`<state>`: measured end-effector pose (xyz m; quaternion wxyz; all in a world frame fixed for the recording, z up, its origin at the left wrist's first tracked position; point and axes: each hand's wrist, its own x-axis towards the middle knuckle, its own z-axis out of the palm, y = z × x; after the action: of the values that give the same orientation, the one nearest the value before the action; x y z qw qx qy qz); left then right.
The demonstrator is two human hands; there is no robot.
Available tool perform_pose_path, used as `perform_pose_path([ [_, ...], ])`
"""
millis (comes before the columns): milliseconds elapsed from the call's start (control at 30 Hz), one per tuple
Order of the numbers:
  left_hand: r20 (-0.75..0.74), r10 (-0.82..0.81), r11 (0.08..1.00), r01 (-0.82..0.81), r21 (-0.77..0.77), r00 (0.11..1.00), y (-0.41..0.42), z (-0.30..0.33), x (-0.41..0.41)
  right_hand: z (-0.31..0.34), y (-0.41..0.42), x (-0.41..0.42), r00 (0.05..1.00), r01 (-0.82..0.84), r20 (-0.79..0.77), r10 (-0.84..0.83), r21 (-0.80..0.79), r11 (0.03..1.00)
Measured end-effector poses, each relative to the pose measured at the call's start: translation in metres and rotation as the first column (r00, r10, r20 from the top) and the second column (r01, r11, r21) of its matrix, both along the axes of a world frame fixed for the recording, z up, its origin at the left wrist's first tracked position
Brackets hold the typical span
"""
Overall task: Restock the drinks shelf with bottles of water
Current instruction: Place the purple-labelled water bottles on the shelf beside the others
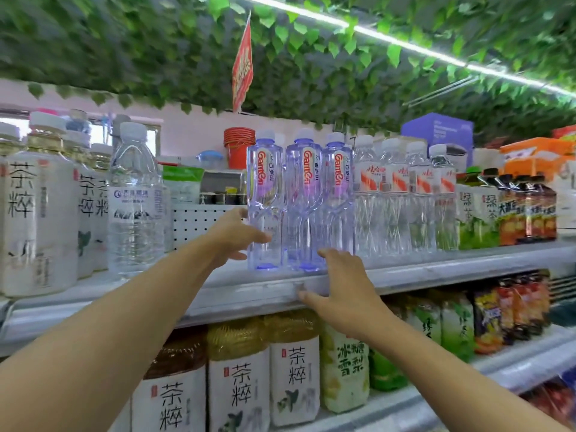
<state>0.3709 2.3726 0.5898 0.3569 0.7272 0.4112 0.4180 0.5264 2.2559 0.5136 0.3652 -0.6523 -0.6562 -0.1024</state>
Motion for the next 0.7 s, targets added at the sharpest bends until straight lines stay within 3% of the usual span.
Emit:
perform_pose_path([
  [300, 0.061, 0.024, 1.000, -0.022, -0.021, 0.998, 0.022, -0.003, 0.027, -0.002, -0.002, 0.006, 1.000, -0.006, 0.023, 0.006, 0.012, 1.000],
  [700, 0.038, -0.014, 1.000, 0.014, -0.011, 0.999, 0.040, -0.005, 0.053, -0.007, 0.003, 0.013, 0.998, -0.027, 0.066, 0.024, 0.044, 0.999],
])
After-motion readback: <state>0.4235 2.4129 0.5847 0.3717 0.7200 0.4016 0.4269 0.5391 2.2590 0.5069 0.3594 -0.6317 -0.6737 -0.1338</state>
